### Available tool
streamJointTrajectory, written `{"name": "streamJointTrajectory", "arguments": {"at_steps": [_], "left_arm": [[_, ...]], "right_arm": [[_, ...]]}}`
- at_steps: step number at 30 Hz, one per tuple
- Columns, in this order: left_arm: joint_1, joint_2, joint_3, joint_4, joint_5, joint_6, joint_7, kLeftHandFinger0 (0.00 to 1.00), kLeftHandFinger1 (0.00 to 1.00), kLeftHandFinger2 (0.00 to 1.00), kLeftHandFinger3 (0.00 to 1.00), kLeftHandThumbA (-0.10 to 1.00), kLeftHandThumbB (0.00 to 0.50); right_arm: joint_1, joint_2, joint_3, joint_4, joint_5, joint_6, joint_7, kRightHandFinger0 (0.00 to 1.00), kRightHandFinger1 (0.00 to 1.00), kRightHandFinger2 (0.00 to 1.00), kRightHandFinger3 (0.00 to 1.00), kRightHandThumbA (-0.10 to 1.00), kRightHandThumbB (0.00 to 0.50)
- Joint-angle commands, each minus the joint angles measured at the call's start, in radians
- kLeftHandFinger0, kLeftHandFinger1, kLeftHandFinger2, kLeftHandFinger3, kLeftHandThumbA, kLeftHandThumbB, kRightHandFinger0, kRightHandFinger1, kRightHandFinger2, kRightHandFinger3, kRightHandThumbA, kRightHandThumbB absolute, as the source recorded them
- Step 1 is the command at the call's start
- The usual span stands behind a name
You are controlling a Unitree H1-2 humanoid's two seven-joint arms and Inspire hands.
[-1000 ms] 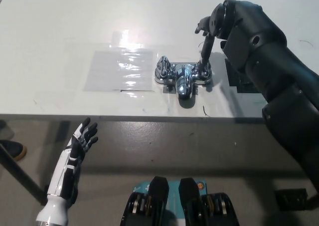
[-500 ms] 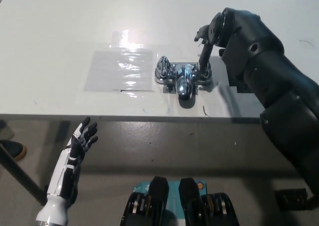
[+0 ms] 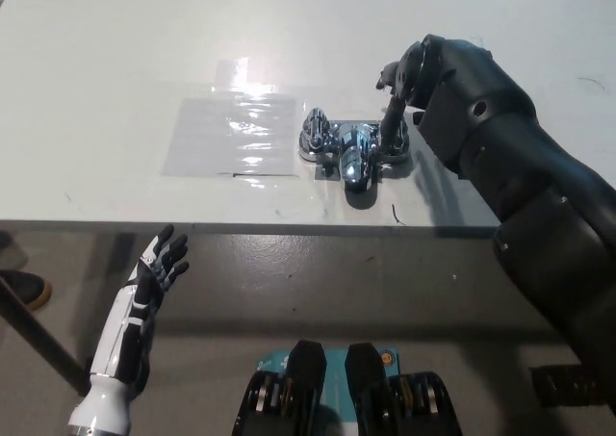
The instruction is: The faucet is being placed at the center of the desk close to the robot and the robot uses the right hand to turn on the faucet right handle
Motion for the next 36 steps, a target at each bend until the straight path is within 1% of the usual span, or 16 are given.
{"name": "streamJointTrajectory", "arguments": {"at_steps": [1,3,7,9,13,18,19,21,25,27,28,29,31,34,35,36], "left_arm": [[-0.019,0.01,0.009,-0.035,0.008,-0.039,0.005,1.0,1.0,1.0,1.0,1.0,0.25],[-0.019,0.009,0.01,-0.038,0.011,-0.037,0.007,1.0,1.0,1.0,1.0,1.0,0.251],[-0.018,0.007,0.011,-0.042,0.007,-0.025,0.007,1.0,1.0,1.0,1.0,1.0,0.273],[-0.018,0.008,0.01,-0.041,0.007,-0.028,0.006,1.0,1.0,1.0,1.0,1.0,0.259],[-0.02,0.008,0.01,-0.041,0.002,-0.03,0.004,1.0,1.0,1.0,1.0,1.0,0.251],[-0.024,0.011,0.012,-0.037,0.002,-0.033,0.004,1.0,1.0,1.0,1.0,1.0,0.242],[-0.024,0.012,0.012,-0.038,-0.003,-0.029,0.001,1.0,1.0,1.0,1.0,1.0,0.252],[-0.026,0.014,0.012,-0.04,-0.008,-0.027,-0.003,1.0,1.0,1.0,1.0,1.0,0.251],[-0.026,0.013,0.015,-0.04,-0.012,-0.027,0.0,1.0,1.0,1.0,1.0,1.0,0.248],[-0.028,0.013,0.016,-0.034,-0.01,-0.035,0.001,1.0,1.0,1.0,1.0,1.0,0.246],[-0.029,0.015,0.016,-0.033,-0.012,-0.033,-0.003,1.0,1.0,1.0,1.0,1.0,0.26],[-0.03,0.016,0.015,-0.033,-0.014,-0.034,-0.005,1.0,1.0,1.0,1.0,1.0,0.261],[-0.03,0.018,0.014,-0.034,-0.015,-0.032,-0.007,1.0,1.0,1.0,1.0,1.0,0.257],[-0.03,0.019,0.013,-0.042,-0.014,-0.02,-0.007,1.0,1.0,1.0,1.0,1.0,0.268],[-0.031,0.019,0.013,-0.041,-0.011,-0.02,-0.006,1.0,1.0,1.0,1.0,1.0,0.268],[-0.031,0.019,0.012,-0.04,-0.009,-0.022,-0.006,1.0,1.0,1.0,1.0,1.0,0.266]], "right_arm": [[-0.041,-0.01,0.007,-0.002,-0.024,0.01,-0.062,1.0,1.0,1.0,1.0,1.0,0.284],[-0.04,-0.012,0.013,-0.003,-0.03,0.005,-0.072,1.0,1.0,1.0,1.0,1.0,0.281],[-0.033,-0.024,0.02,-0.003,-0.037,0.004,-0.087,1.0,1.0,1.0,1.0,1.0,0.244],[-0.03,-0.03,0.019,-0.004,-0.036,0.002,-0.1,1.0,1.0,1.0,1.0,1.0,0.222],[-0.022,-0.044,0.021,-0.004,-0.039,0.001,-0.116,1.0,1.0,1.0,1.0,1.0,0.22],[-0.014,-0.066,0.037,0.002,-0.054,0.03,-0.122,1.0,1.0,1.0,1.0,1.0,0.243],[-0.012,-0.069,0.041,0.004,-0.056,0.037,-0.117,1.0,1.0,1.0,1.0,1.0,0.246],[-0.009,-0.083,0.056,0.004,-0.066,0.031,-0.106,1.0,1.0,1.0,1.0,1.0,0.25],[-0.013,-0.1,0.105,0.008,-0.098,0.007,-0.041,1.0,1.0,1.0,1.0,1.0,0.233],[-0.015,-0.109,0.106,0.006,-0.088,0.007,-0.047,1.0,1.0,1.0,1.0,1.0,0.253],[-0.018,-0.112,0.109,0.007,-0.085,0.014,-0.038,1.0,1.0,1.0,1.0,1.0,0.268],[-0.023,-0.115,0.114,0.01,-0.086,0.02,-0.017,1.0,1.0,1.0,1.0,1.0,0.286],[-0.027,-0.12,0.12,0.012,-0.085,0.02,0.005,1.0,1.0,1.0,1.0,1.0,0.284],[-0.03,-0.13,0.118,0.011,-0.075,0.008,0.033,1.0,1.0,1.0,1.0,1.0,0.27],[-0.031,-0.13,0.118,0.011,-0.074,0.009,0.039,1.0,1.0,1.0,1.0,1.0,0.277],[-0.03,-0.129,0.127,0.011,-0.082,0.004,0.05,1.0,1.0,1.0,1.0,1.0,0.302]]}}
